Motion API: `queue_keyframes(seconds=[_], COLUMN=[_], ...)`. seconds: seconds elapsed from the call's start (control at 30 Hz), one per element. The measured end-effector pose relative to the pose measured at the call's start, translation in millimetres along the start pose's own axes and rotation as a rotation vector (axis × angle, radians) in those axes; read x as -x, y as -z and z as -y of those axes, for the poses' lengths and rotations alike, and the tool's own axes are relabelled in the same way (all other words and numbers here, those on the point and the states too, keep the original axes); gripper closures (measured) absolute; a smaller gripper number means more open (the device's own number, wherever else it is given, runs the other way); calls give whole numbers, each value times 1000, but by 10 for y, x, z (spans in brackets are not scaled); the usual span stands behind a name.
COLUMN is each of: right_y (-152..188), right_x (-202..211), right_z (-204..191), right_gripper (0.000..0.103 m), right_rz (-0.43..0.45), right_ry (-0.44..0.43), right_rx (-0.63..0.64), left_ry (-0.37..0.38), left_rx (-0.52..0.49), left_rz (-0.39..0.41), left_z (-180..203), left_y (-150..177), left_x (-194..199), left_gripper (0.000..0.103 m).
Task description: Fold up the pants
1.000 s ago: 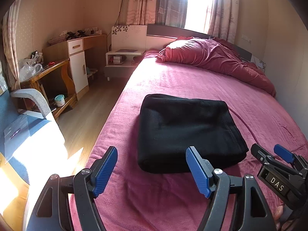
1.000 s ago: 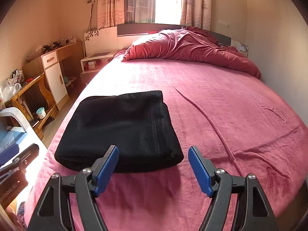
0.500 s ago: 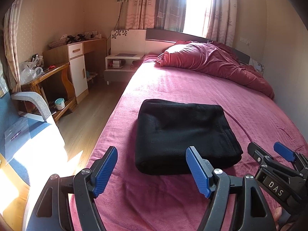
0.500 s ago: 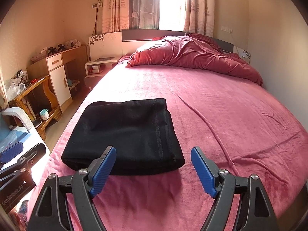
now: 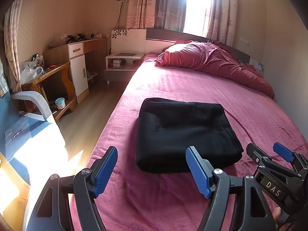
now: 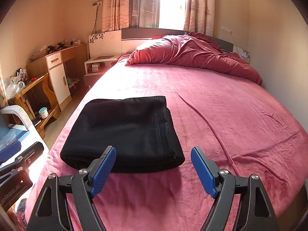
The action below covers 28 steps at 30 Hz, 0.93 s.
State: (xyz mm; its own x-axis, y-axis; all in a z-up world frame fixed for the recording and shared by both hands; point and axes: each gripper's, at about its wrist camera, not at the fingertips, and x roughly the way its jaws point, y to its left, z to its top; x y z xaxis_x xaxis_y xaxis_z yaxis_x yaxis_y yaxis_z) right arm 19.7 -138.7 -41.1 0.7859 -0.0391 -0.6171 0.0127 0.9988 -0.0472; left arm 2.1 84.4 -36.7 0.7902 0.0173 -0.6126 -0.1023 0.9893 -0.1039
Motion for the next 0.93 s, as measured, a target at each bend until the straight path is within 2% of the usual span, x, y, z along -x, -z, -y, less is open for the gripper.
queue_keyframes(seconds=[0.67, 0.77, 0.93], right_y=[96, 117, 164], right_x=[-33, -50, -117], right_z=[-2, -3, 50], right_gripper=[22, 22, 22], right_rz=[-21, -29, -54], right_ry=[9, 9, 9], right_rx=[-13, -14, -27], left_ry=[2, -10, 13], left_rx=[-17, -28, -16], left_rz=[-25, -5, -25], left_z=[29, 36, 25], left_y=[9, 17, 43], left_x=[-51, -48, -118], left_gripper=[28, 28, 30])
